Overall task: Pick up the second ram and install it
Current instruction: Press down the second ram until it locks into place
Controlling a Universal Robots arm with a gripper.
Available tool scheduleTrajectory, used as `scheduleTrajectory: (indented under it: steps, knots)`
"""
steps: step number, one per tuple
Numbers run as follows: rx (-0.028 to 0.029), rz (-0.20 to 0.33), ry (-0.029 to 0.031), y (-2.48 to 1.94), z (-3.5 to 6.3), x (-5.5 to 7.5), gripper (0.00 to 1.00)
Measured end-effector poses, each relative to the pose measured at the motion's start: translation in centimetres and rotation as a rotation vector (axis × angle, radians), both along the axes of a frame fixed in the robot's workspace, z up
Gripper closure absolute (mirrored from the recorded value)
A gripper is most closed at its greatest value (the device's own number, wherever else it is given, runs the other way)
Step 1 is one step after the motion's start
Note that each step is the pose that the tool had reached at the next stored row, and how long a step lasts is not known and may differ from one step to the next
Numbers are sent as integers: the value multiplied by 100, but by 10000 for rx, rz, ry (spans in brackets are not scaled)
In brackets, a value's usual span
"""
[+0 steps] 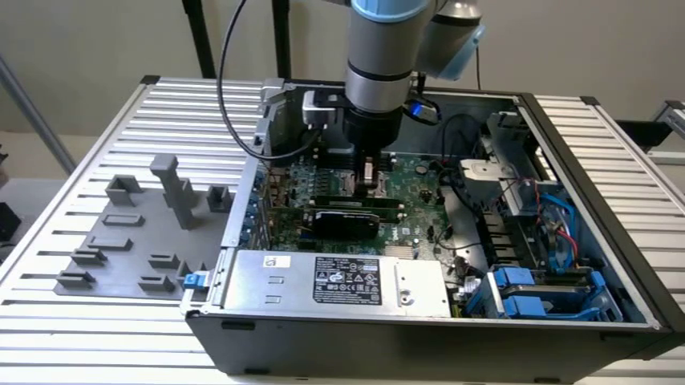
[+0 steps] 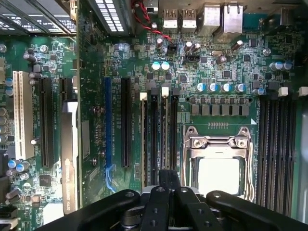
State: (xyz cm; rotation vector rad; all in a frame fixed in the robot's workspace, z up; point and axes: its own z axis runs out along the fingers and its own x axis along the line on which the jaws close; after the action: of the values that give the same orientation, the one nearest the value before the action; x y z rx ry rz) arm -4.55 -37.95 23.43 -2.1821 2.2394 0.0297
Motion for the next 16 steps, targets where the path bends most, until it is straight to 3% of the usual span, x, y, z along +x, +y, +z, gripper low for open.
scheduleTrajectory:
  steps: [10,14,16]
  knots:
    - [-2,1,1,0,-105,-19,100]
    - [7,-2,-1,-1,64,-21,100]
    - [6,-1,4,-1,95,-20,100]
